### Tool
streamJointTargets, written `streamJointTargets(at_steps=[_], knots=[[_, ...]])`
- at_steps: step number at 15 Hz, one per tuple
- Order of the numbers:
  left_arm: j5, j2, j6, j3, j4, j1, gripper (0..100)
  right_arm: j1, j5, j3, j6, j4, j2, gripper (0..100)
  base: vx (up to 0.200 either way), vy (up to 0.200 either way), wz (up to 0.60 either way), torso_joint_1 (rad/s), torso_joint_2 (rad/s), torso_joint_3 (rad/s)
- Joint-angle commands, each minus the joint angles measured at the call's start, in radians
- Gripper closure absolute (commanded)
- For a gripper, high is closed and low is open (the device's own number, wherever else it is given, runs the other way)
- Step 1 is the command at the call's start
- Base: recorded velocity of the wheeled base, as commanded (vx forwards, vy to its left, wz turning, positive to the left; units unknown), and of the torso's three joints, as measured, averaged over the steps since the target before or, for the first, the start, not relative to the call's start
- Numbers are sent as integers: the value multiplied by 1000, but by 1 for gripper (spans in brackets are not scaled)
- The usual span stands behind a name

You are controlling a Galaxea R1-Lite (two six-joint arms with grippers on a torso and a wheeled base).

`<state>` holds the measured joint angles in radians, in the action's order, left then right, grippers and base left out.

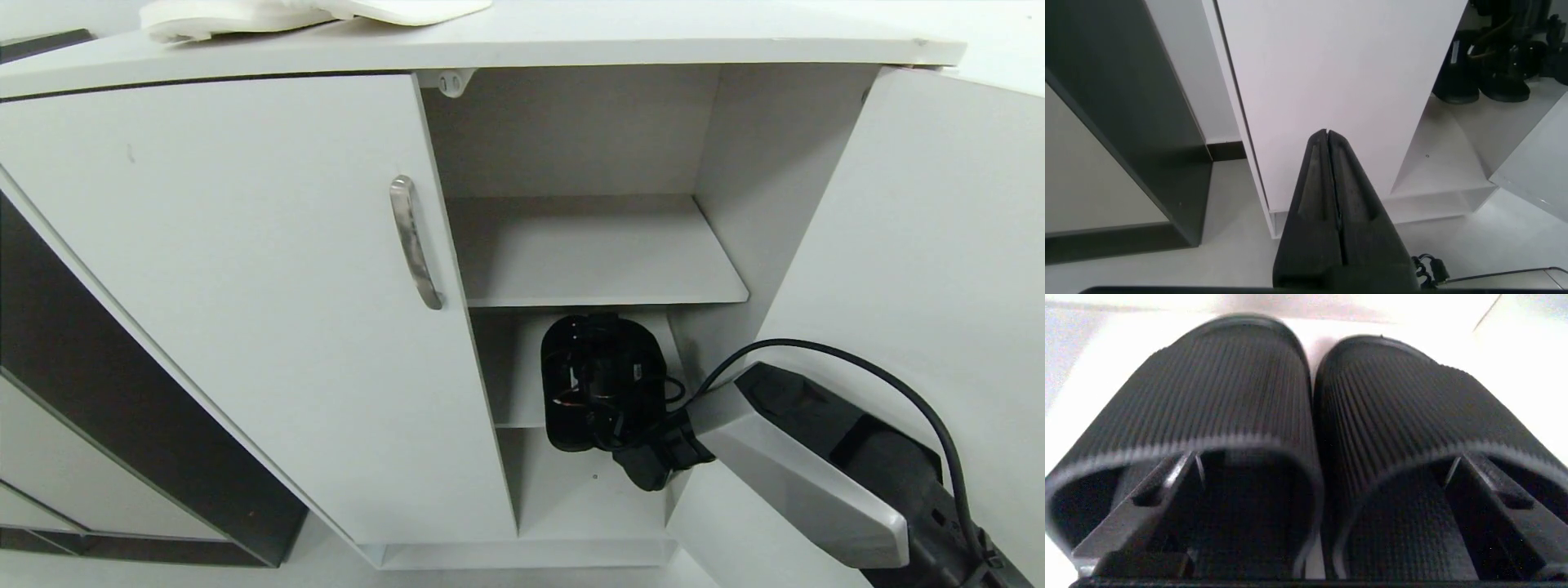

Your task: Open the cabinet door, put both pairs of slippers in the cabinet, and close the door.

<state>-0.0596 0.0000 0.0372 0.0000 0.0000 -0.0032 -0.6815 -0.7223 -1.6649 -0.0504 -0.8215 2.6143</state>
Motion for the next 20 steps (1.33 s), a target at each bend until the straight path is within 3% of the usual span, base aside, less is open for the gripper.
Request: streamJointTargets(at_steps=[1, 5, 9, 12, 17, 20], knots=[[0, 2, 0, 0, 0, 0, 100, -10, 0, 50, 0, -7, -45, 0, 0, 0, 0, 0, 0, 0], [1, 2, 0, 0, 0, 0, 100, -41, -5, 243, 1, -99, -145, 0, 0, 0, 0, 0, 0, 0], [0, 2, 0, 0, 0, 0, 100, -113, -5, 579, 1, -277, -304, 0, 0, 0, 0, 0, 0, 0], [1, 2, -2, 0, 0, 0, 100, -144, 4, 752, 6, -404, -358, 0, 0, 0, 0, 0, 0, 0], [1, 2, -2, 0, 0, 0, 100, -142, 32, 786, 6, -426, -361, 0, 0, 0, 0, 0, 0, 0], [1, 2, -2, 0, 0, 0, 100, -145, 41, 787, 6, -424, -352, 0, -200, 0, 0, 2, 2, 6]])
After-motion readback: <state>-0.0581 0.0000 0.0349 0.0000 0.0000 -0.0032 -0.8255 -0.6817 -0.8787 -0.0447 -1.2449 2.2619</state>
